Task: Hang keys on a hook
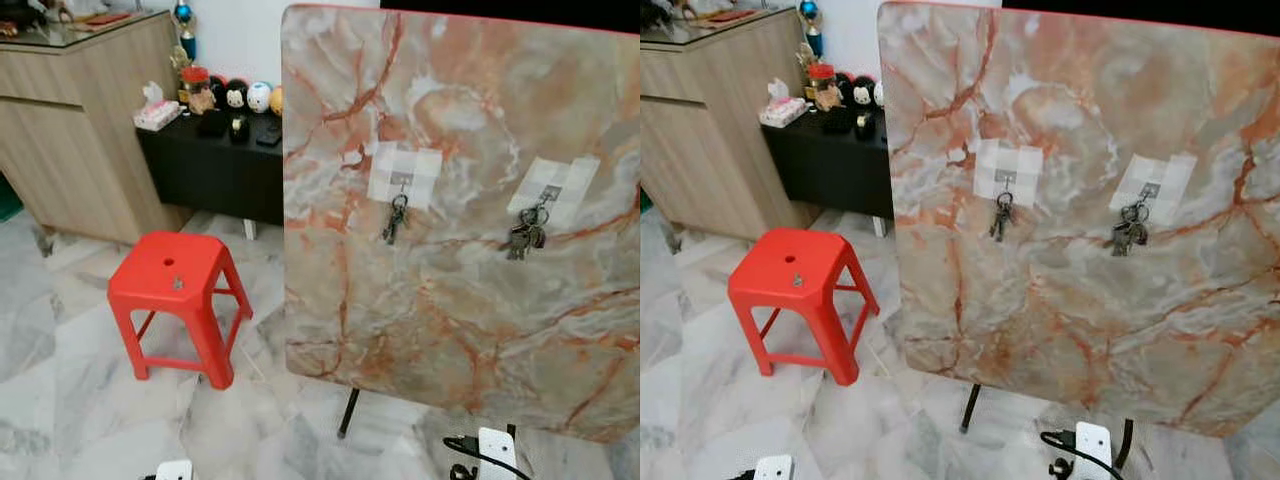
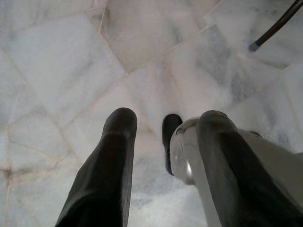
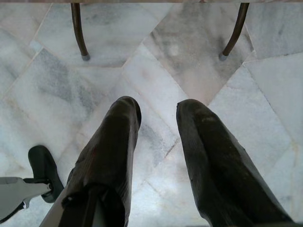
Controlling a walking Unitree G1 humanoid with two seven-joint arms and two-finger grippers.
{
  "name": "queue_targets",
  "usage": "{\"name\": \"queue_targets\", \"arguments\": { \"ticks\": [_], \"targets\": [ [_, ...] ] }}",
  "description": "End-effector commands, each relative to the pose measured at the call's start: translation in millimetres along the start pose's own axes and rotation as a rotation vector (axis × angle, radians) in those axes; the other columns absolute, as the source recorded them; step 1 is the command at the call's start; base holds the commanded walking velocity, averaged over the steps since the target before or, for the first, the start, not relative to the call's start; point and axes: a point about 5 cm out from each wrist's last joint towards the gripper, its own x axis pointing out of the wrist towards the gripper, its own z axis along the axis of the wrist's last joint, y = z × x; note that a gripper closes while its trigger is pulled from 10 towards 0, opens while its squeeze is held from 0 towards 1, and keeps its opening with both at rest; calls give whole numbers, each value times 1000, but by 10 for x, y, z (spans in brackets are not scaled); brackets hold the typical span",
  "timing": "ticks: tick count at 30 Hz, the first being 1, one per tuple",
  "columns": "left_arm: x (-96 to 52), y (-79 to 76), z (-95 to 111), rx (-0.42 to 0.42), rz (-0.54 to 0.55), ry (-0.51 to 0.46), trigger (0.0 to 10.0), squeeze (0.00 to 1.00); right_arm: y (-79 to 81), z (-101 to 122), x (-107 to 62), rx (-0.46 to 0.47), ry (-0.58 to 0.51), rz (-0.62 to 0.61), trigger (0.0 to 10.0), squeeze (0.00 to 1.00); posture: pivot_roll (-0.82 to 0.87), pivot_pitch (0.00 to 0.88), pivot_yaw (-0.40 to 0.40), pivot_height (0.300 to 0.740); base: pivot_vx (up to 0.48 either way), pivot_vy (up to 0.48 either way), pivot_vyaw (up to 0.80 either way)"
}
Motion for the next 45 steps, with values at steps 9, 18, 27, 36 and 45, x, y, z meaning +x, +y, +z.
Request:
{"name": "queue_targets", "arguments": {
  "ticks": [9, 18, 27, 36, 45],
  "targets": [
    [-42, 67, -112, 18, -11, 33, 10000, 0, -249, -121, -48, 40, 25, -29, 10000, 0, 2, 0, -27, 718, 0, 180, 0],
    [-79, 118, -204, 34, -17, 60, 10000, 0, -327, -296, -93, 24, 64, -25, 10000, 0, -9, 0, -16, 718, 0, 270, 0],
    [-78, 158, -184, 54, -12, 54, 10000, 0, -103, -329, -65, 38, 71, 15, 10000, 0, 11, 0, 6, 718, 0, 269, 0],
    [-72, 85, -188, 13, 11, 42, 10000, 0, -166, -270, -58, 116, 61, -31, 10000, 0, 82, 0, -47, 718, 0, 268, 0],
    [-68, 45, -193, -9, 6, 45, 10000, 0, -120, -167, -33, 119, 39, -31, 10000, 0, 86, 0, -64, 718, 0, 288, 0]
  ]
}}
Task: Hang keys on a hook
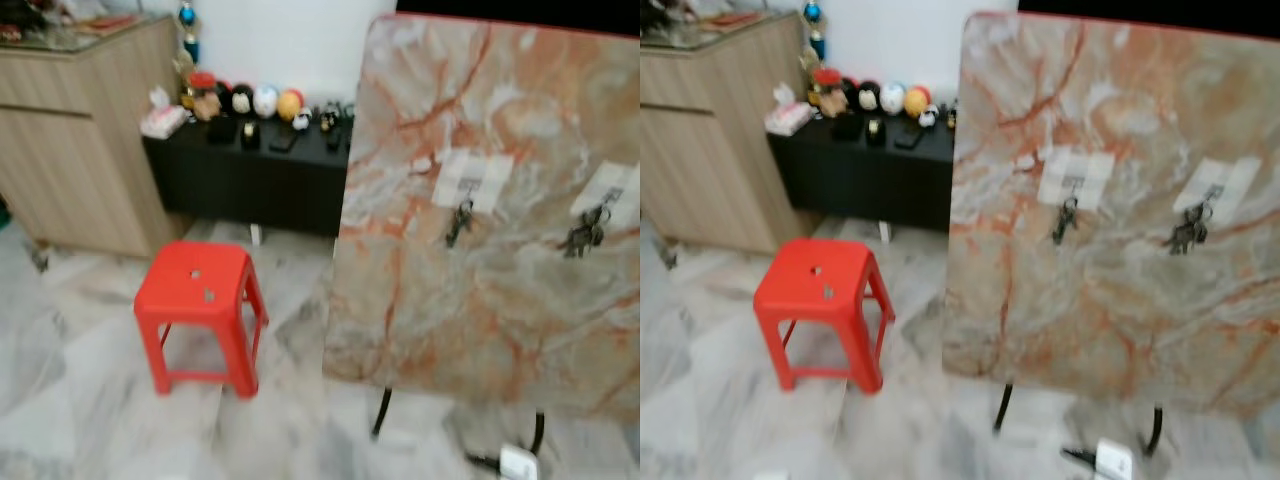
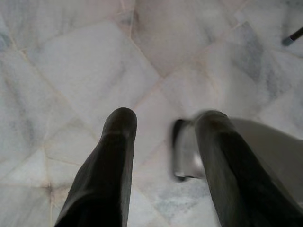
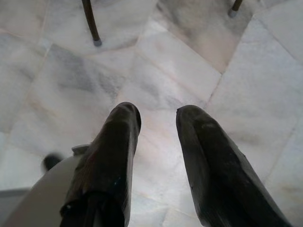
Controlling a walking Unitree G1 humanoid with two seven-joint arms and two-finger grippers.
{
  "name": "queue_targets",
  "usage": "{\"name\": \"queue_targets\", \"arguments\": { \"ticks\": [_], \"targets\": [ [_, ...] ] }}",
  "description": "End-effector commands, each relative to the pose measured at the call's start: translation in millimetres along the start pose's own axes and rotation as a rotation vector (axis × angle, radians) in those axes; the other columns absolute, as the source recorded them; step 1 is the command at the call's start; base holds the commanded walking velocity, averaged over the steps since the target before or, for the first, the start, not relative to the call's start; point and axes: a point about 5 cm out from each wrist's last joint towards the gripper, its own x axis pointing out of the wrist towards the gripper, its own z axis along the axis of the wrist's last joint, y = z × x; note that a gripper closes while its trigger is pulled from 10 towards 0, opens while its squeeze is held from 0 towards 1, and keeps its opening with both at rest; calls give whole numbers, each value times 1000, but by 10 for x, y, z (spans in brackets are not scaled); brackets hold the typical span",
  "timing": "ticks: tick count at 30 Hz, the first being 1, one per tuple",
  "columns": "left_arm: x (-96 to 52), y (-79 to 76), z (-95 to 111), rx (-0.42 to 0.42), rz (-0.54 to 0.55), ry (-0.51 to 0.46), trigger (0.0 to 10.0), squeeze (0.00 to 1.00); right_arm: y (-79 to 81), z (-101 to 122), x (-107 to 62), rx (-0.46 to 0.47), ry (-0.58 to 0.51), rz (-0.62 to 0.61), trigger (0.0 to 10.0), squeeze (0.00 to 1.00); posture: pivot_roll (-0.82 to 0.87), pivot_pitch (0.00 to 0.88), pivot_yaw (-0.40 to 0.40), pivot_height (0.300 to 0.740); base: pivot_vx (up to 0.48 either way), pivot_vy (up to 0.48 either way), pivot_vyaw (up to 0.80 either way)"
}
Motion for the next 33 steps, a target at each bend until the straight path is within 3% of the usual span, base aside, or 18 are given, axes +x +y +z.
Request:
{"name": "queue_targets", "arguments": {
  "ticks": [1, 19, 33],
  "targets": [
    [-17, 45, -52, -9, 12, 21, 10000, 0, 98, 17, 12, 1, -4, 20, 10000, 0, 87, 0, -64, 718, 0, 315, 0],
    [5, 35, 17, -54, 36, -5, 10000, 0, 172, 116, 27, -8, -22, 32, 10000, 0, 97, 0, -81, 718, 0, 314, 0],
    [14, 17, 39, -76, 37, -11, 10000, 0, -43, 267, 13, -9, -50, 21, 10000, 0, 95, 0, -96, 718, 0, 312, 0]
  ]
}}
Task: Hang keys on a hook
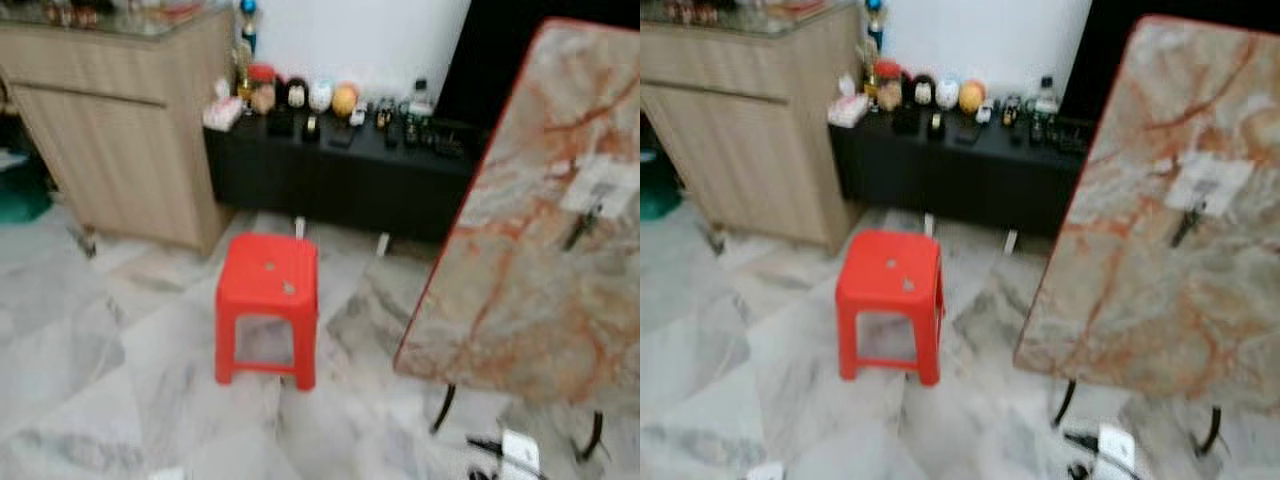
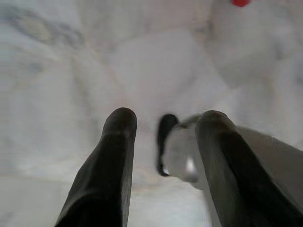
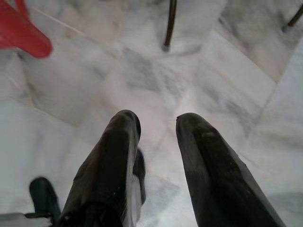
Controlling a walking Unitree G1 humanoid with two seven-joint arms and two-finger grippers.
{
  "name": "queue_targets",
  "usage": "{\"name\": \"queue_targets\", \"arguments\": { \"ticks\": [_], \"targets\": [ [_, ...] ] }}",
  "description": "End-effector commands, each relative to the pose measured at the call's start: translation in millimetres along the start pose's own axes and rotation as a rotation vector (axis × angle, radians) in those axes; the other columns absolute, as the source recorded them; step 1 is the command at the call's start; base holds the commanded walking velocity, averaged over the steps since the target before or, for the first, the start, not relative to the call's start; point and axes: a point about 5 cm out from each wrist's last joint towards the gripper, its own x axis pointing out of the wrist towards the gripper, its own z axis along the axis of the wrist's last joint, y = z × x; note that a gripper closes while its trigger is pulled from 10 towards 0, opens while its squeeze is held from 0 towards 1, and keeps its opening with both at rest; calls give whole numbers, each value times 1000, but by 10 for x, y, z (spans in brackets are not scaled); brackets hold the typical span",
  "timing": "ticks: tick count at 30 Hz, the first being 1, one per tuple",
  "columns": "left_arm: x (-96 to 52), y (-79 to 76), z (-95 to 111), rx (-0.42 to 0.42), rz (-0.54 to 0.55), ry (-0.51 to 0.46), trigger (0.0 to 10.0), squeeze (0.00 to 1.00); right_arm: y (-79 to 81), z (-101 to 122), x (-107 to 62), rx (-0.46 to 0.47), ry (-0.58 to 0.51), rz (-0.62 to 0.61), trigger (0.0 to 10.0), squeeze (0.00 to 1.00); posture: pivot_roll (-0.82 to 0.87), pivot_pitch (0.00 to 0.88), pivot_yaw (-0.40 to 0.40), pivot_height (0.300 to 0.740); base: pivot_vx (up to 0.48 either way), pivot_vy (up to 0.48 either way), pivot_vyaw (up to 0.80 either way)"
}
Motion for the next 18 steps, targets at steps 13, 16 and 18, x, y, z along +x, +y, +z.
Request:
{"name": "queue_targets", "arguments": {
  "ticks": [13, 16, 18],
  "targets": [
    [7, -94, -11, -15, -20, 10, 10000, 0, -38, -56, -12, 14, 6, -8, 10000, 0, 91, 0, -96, 718, 0, 311, 0],
    [8, -93, -10, -16, -20, 11, 10000, 0, -26, -59, -11, 18, 5, -6, 10000, 0, 92, 0, -95, 718, 0, 311, 0],
    [8, -93, -11, -16, -19, 11, 10000, 0, -25, -59, -11, 18, 4, -5, 10000, 0, 91, 0, -94, 718, 0, 309, 0]
  ]
}}
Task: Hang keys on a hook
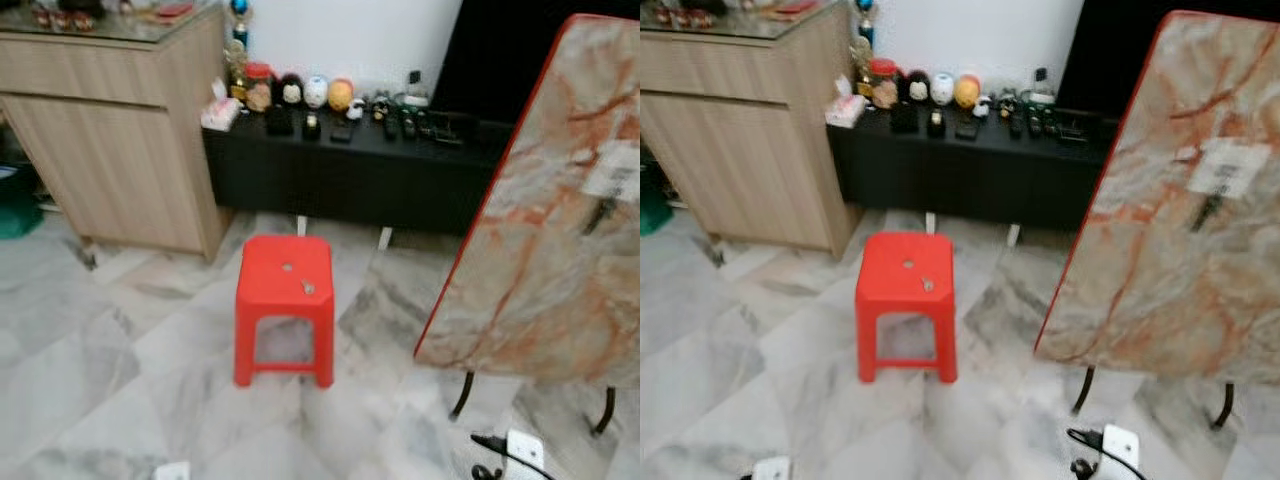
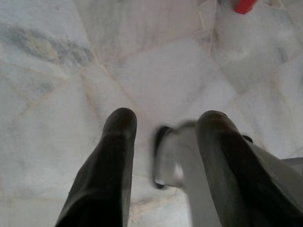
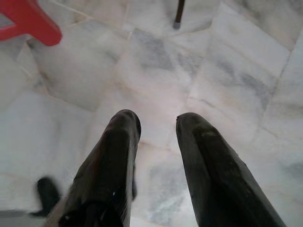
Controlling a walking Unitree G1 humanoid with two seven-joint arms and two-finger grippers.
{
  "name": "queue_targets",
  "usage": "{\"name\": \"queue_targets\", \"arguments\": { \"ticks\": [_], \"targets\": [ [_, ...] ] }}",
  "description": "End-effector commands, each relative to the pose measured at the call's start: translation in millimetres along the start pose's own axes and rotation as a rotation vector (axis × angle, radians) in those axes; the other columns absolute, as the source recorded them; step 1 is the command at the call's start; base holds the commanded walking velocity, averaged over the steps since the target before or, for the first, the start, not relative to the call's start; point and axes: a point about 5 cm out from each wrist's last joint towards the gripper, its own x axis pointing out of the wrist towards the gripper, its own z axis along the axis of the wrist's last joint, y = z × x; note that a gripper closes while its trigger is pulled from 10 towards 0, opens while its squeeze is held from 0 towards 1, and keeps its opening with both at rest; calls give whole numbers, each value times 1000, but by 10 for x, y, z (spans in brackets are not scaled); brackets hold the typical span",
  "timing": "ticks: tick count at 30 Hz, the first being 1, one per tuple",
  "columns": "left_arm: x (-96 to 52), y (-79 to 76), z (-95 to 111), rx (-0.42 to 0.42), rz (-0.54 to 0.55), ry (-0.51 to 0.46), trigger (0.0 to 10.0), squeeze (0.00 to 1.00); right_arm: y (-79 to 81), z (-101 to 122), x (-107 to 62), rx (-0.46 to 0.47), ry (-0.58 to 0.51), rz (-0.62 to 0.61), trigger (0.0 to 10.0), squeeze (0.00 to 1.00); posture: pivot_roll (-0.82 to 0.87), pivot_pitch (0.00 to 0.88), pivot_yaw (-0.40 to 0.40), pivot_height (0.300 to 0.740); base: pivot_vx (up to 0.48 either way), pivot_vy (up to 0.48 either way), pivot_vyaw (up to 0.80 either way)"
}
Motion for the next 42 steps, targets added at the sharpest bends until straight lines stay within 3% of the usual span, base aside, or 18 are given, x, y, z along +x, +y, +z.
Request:
{"name": "queue_targets", "arguments": {
  "ticks": [1, 33, 42],
  "targets": [
    [-17, 64, -46, -2, 20, 19, 10000, 0, 29, 49, 8, -2, -15, 6, 10000, 0, 91, 0, -94, 718, 0, 311, 0],
    [-19, 65, -53, 3, 13, 23, 10000, 0, -13, 60, 3, -1, -17, 2, 10000, 0, 83, 0, -94, 718, 0, 310, 0],
    [-18, 62, -42, 6, 7, 13, 10000, 0, -16, 46, 1, -11, -13, 6, 10000, 0, 83, 0, -93, 718, 0, 0, 0]
  ]
}}
